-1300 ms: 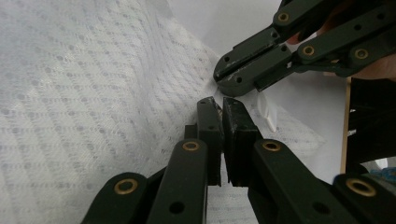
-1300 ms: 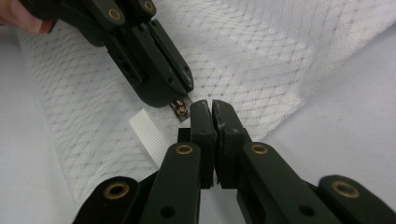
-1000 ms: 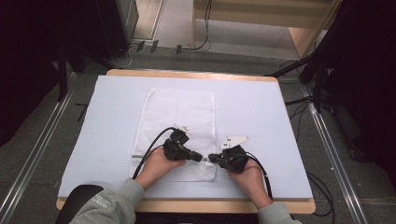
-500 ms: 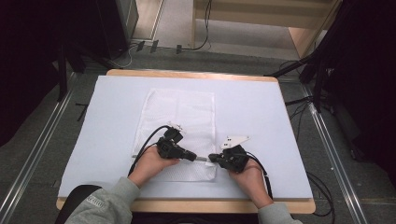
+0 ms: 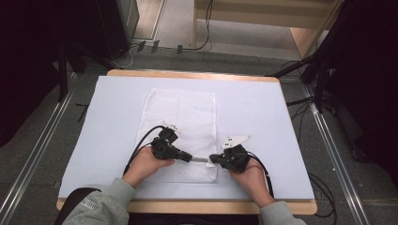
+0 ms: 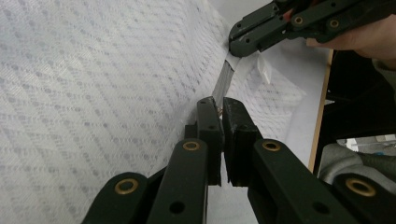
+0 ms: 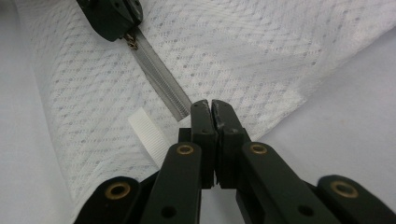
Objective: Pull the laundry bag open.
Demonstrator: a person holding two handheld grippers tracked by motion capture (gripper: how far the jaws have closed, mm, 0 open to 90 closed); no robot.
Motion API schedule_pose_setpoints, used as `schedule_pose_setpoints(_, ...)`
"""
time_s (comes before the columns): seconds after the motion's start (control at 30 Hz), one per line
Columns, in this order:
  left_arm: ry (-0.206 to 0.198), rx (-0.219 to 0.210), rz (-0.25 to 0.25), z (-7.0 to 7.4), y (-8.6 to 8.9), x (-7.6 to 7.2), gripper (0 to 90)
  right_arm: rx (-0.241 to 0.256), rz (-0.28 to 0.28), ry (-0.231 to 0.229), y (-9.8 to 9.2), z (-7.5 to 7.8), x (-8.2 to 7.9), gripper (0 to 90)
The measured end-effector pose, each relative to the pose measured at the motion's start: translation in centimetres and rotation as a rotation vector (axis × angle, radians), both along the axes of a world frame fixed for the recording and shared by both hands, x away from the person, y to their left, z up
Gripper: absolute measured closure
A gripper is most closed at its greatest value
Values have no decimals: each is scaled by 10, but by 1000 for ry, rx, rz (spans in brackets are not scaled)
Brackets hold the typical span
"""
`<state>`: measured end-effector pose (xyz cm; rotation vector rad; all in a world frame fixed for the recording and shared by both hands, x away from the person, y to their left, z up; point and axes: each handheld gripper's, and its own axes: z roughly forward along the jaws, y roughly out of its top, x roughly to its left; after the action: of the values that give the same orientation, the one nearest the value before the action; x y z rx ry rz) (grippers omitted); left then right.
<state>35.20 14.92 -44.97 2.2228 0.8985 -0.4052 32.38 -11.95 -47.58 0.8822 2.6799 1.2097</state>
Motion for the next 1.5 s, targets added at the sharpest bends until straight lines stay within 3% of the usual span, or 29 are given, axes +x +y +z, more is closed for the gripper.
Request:
schedule_pose_setpoints(0.23,9,2,12,2,13,0,879,-1,3,0,0,0,1,900)
schedule_pose_setpoints(0.57,1,12,2,4,18,-1,879,1,-1,8,0,0,1,900)
schedule_pose_setpoints(1.5,3,14,36,10,48,-3,879,6,-1,14,0,0,2,900)
